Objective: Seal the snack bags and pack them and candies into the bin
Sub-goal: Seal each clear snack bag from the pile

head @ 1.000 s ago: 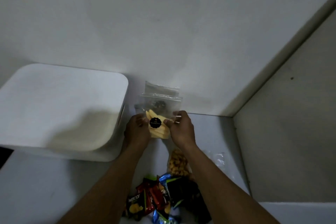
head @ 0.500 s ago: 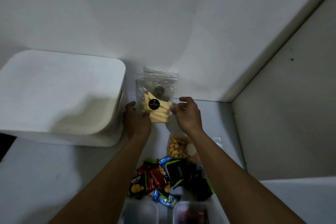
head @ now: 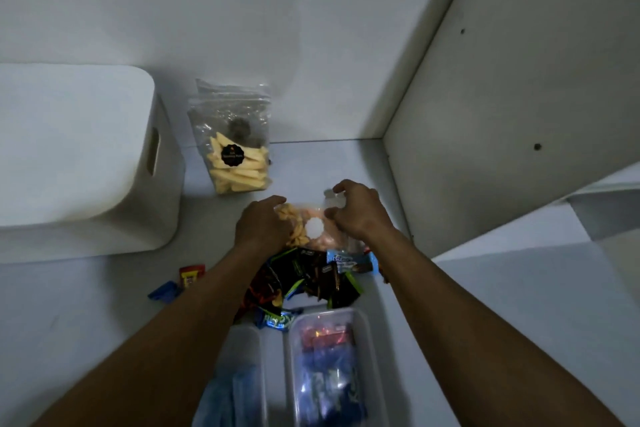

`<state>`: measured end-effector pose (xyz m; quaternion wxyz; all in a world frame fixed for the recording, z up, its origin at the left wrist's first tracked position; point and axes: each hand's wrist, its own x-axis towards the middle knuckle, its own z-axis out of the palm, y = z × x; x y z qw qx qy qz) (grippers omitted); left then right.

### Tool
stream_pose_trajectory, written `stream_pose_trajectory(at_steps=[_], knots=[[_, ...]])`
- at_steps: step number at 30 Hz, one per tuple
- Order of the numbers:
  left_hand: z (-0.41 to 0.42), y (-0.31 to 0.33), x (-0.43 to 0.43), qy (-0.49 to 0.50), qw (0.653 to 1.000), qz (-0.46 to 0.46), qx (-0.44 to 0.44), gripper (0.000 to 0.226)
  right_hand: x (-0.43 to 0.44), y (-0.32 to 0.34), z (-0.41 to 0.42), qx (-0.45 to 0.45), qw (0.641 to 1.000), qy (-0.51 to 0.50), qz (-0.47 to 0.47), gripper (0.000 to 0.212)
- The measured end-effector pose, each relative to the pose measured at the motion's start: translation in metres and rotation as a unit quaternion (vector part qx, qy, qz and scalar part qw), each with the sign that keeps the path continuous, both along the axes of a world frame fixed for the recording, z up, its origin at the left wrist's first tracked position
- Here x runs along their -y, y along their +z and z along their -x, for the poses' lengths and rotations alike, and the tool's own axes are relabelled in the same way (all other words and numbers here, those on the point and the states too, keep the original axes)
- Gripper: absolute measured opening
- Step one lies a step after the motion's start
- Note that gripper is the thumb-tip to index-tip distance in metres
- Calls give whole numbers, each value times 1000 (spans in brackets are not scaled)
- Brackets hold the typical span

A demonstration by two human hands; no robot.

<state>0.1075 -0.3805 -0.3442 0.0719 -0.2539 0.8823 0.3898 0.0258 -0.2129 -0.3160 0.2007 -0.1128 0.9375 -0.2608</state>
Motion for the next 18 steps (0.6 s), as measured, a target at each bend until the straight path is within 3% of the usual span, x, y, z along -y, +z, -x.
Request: stream_pose_trajectory(at_steps=[4, 9, 12, 18], knots=[[2, -4, -9, 23, 998, -53, -25, 49, -9, -7, -3, 15, 1000, -9, 10, 41], [3, 1, -6, 40, 995, -86, -32, 40, -3, 10, 1, 78, 989, -64, 106, 19], [0, 17, -9, 43, 987, -151, -35, 42, 2, 33, 2, 140, 964, -105, 201, 21], [-16, 64, -1, 51, 934, -349, -60, 54, 18, 92, -10, 220, 887, -176, 366, 15]])
